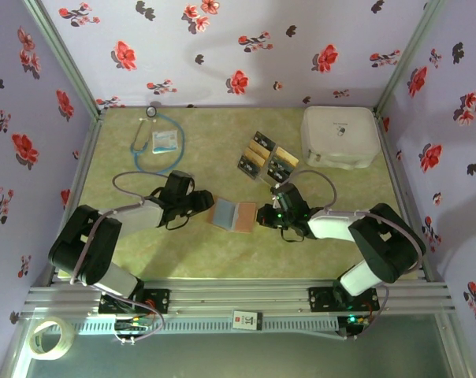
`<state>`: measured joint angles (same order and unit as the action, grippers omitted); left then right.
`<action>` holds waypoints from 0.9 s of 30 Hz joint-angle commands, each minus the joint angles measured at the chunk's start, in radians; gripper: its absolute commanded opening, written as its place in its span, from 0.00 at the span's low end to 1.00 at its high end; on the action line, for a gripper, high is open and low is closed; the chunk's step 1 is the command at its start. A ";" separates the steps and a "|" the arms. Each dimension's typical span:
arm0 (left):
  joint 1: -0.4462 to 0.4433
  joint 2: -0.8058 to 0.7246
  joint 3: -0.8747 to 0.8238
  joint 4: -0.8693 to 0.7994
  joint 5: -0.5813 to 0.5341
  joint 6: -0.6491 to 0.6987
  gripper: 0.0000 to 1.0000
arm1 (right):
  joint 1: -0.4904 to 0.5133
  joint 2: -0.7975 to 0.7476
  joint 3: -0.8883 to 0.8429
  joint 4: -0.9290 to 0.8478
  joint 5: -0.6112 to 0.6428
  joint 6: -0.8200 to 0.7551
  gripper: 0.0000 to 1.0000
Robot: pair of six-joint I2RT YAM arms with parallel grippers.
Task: Put the credit cards into the card holder
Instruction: Open the card holder at the center of the table.
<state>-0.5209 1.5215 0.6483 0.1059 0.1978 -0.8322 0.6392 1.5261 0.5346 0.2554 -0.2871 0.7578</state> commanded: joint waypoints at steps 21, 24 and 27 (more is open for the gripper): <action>-0.011 -0.029 0.003 0.139 0.078 -0.046 0.61 | -0.007 0.043 0.018 0.019 0.011 -0.027 0.00; -0.012 -0.020 0.004 0.137 0.080 -0.042 0.57 | -0.007 0.048 0.021 0.018 0.012 -0.028 0.00; -0.013 -0.012 -0.008 0.151 0.083 -0.046 0.52 | -0.007 0.052 0.024 0.018 0.012 -0.029 0.00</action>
<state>-0.5262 1.5173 0.6453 0.2501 0.2665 -0.8837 0.6392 1.5585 0.5362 0.2634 -0.2874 0.7506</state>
